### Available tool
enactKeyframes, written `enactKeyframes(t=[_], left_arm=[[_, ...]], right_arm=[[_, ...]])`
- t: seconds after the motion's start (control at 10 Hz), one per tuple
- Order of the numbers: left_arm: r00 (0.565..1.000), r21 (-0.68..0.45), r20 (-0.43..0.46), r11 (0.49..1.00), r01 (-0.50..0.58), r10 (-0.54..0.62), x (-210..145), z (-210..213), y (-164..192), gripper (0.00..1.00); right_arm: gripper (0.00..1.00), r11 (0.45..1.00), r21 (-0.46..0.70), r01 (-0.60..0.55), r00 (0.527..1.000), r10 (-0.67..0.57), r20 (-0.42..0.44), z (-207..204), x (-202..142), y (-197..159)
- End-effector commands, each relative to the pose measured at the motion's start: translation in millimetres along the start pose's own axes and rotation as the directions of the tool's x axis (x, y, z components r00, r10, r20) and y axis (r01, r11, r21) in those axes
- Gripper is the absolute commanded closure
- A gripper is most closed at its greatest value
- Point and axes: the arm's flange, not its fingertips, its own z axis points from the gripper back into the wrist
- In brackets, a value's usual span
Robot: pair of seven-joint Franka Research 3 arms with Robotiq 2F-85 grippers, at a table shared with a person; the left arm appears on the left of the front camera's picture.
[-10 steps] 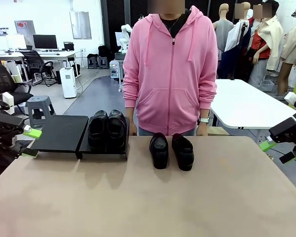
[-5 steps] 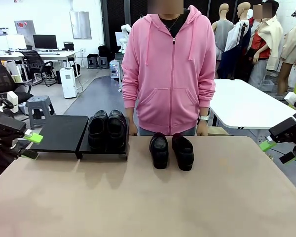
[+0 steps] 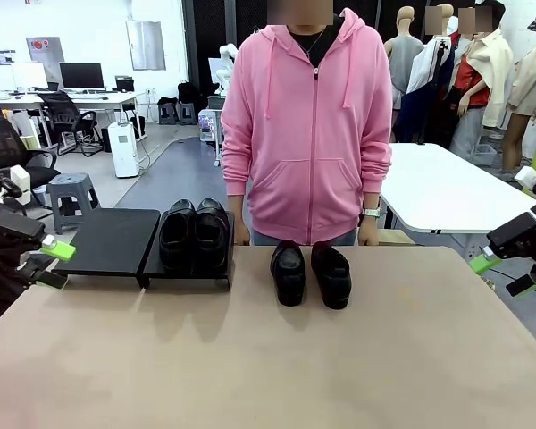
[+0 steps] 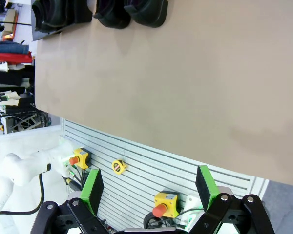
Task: Organize the shoes by placing them on the stand.
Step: Pick up one Shoe and place it in the middle of the table.
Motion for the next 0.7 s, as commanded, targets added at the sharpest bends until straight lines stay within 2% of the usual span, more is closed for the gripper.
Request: enactKeyframes(t=[0.0, 0.2, 0.3, 0.4, 0.5, 0.6], left_arm=[[1.000, -0.012, -0.002, 1.000, 0.025, -0.025, 0, 1, 1, 0.00], [1.000, -0.012, -0.002, 1.000, 0.025, -0.025, 0, 1, 1, 0.00], [1.000, -0.012, -0.002, 1.000, 0.025, -0.025, 0, 1, 1, 0.00], [1.000, -0.012, -0.002, 1.000, 0.025, -0.025, 0, 1, 1, 0.00], [1.000, -0.012, -0.002, 1.000, 0.025, -0.025, 0, 1, 1, 0.00], [1.000, -0.012, -0.002, 1.000, 0.025, -0.025, 0, 1, 1, 0.00]], right_arm=[[0.00, 1.000, 0.022, -0.001, 1.000, 0.001, 0.003, 2, 3, 2], [0.00, 1.000, 0.000, 0.000, 1.000, 0.000, 0.000, 0, 0, 0], [0.00, 0.996, -0.003, -0.088, 0.996, 0.088, -0.014, -2, 3, 16], [0.00, 0.988, -0.119, -0.096, 0.994, 0.088, -0.070, -13, 54, 53], [0.00, 0.964, -0.226, -0.138, 0.987, 0.116, -0.108, -32, 107, 103], [0.00, 0.928, -0.350, -0.130, 0.987, 0.086, -0.138, -59, 152, 152]])
